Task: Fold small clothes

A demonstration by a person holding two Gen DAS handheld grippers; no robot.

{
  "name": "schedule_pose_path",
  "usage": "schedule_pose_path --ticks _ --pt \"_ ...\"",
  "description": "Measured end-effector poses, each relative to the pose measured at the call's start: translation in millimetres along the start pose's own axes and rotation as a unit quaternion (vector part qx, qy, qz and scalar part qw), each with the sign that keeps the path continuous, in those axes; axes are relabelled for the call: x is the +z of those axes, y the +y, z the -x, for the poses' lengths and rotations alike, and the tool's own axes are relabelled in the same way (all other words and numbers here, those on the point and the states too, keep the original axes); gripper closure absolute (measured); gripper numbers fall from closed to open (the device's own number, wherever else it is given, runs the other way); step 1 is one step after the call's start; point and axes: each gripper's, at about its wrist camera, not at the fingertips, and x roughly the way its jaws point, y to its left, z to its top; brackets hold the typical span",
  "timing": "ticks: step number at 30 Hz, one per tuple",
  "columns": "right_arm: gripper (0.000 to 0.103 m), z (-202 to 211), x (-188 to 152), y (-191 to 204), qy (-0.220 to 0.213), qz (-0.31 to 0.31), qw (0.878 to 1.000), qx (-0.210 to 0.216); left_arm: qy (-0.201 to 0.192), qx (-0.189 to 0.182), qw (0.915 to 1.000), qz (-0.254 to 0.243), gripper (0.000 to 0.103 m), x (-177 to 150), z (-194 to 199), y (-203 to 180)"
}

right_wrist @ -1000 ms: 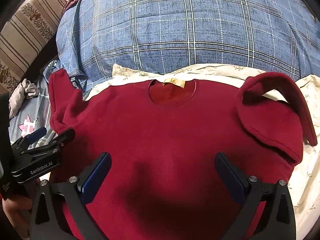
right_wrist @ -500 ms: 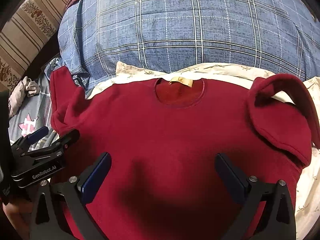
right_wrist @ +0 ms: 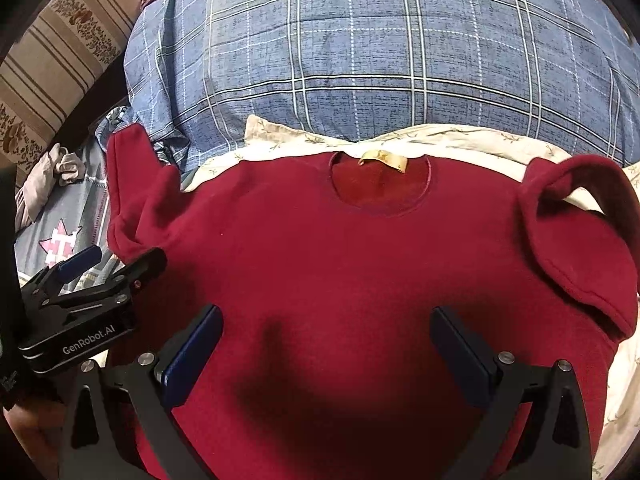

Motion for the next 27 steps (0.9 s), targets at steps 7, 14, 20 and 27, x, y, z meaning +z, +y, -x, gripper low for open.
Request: schedule_pose_path --ticks 7,14,20,27 --pt "0.001 -1 6 0 -0.007 0.002 1.000 -0.007 -0.004 0.001 1.0000 0.005 0.000 2 1 4" --pt "0.001 -9 7 -5 -0.001 -0.005 1.000 -0.005 -0.009 0.007 0.9995 0.028 0.000 10 1 19" --pt "0.001 -13 7 0 0.000 -0.006 1.000 0.004 -0.009 0.020 0.9975 0.067 0.000 18 -2 44" --pt "0.001 -15 10 5 0.000 -0.003 1.000 0.011 -0.009 0.027 0.9966 0.077 0.000 18 -3 53"
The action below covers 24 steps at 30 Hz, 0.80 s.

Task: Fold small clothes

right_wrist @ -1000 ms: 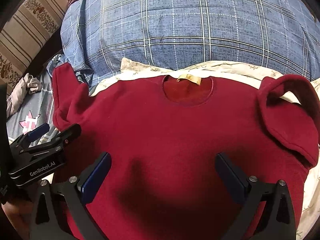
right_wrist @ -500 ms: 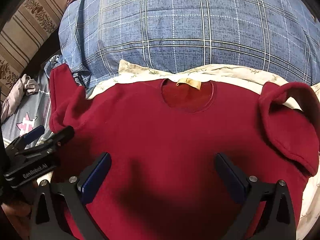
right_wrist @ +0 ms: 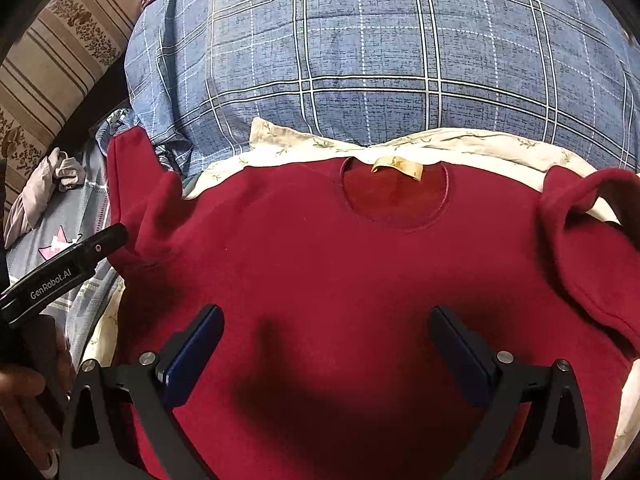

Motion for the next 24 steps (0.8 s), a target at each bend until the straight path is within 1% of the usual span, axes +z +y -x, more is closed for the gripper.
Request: schedule_pose_path --ticks 6,9,10,12,14,17,19,21,23,24 --pt "0.001 0 0 3 0.002 0.003 1.000 0.006 0.002 -0.007 0.9998 0.018 0.000 6 2 14" --pt "0.001 0 2 4 0.003 0.004 1.000 0.012 -0.002 0.001 0.9990 0.045 0.000 17 3 37" --pt "0.001 0 4 5 0.003 0.006 1.000 0.015 0.002 0.003 0.9983 0.058 0.000 22 -1 47" --pt "0.001 0 6 6 0.002 0.010 1.000 0.017 0.019 0.005 0.9965 0.081 0.000 31 -13 65" --pt "0.001 0 7 7 -0.001 0.011 1.000 0.020 0.027 0.012 0.9945 0.100 0.000 39 -29 81" --pt "0.001 -4 7 8 0.002 0.005 1.000 0.028 0.046 0.019 0.9914 0.121 0.007 51 -59 96" --pt "0.001 -7 6 8 0.008 0.004 0.999 0.033 0.056 0.027 0.9905 0.123 0.007 55 -78 99" --pt "0.001 -11 5 9 0.015 0.007 0.999 0.036 0.068 0.034 0.9898 0.121 0.009 56 -95 99" --pt "0.001 -14 5 9 0.017 0.011 0.999 0.034 0.061 0.027 0.9911 0.115 0.009 59 -105 96" --pt "0.001 -16 4 9 0.019 0.012 0.999 0.034 0.057 0.023 0.9921 0.109 0.012 61 -108 93"
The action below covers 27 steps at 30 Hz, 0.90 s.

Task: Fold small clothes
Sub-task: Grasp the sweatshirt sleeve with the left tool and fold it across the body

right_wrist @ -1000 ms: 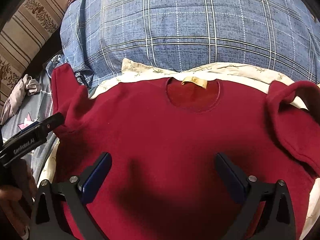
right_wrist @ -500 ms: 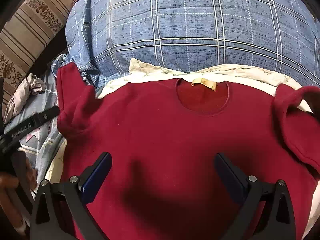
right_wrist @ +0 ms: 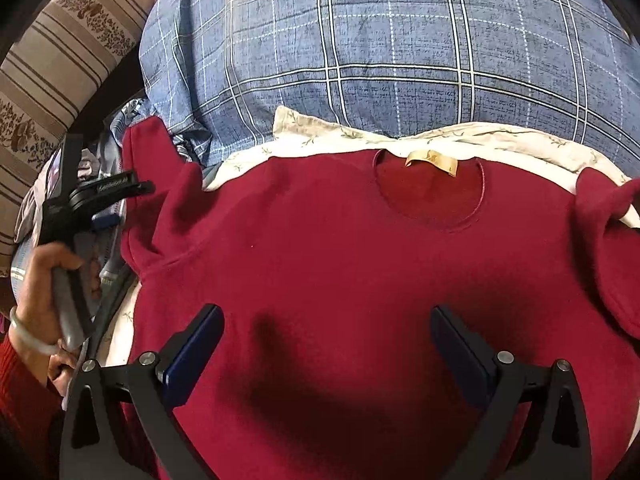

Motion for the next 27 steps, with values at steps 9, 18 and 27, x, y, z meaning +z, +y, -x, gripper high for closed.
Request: schedule_pose_path --ticks 9,18,27 --pt "0.001 2 -2 -6 0.003 -0.014 1.000 0.005 0.010 -0.089 0.9943 0.058 0.100 13 -3 16" --pt "0.001 31 -4 -24 -0.016 -0.036 0.999 -0.004 -0.083 -0.200 0.9761 -0.011 0.100 9 102 -37" --pt "0.000 67 -2 -71 -0.047 -0.069 0.995 -0.058 -0.036 -0.319 0.9298 -0.181 0.099 -90 158 -149"
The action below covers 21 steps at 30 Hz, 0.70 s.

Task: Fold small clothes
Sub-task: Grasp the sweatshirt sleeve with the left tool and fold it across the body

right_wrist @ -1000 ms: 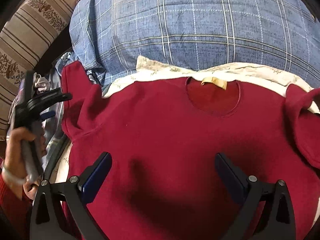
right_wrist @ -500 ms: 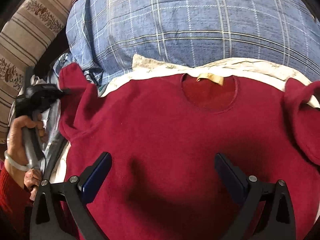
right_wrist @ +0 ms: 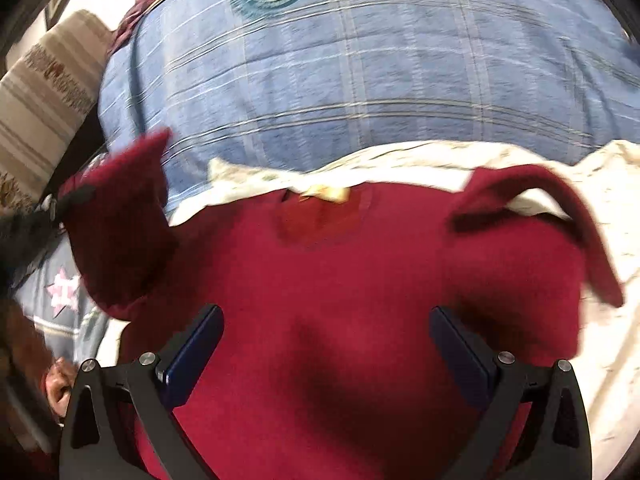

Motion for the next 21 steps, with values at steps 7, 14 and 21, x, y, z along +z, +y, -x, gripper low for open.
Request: schedule_pose_path --ticks 7,14,21 --pt "0.000 12 4 -46 -0.003 -0.044 0.998 -0.034 0.133 0.013 0.9901 -0.042 0.067 -53 -61 -37" --pt "0.000 11 17 -10 -0.013 0.005 0.999 0.040 0.024 0.067 0.9970 -0.031 0.017 -27 37 -16" --pt "0.001 -42 27 81 0.028 0.105 0.990 0.089 0.061 0.219 0.9738 -0.010 0.017 -43 11 48"
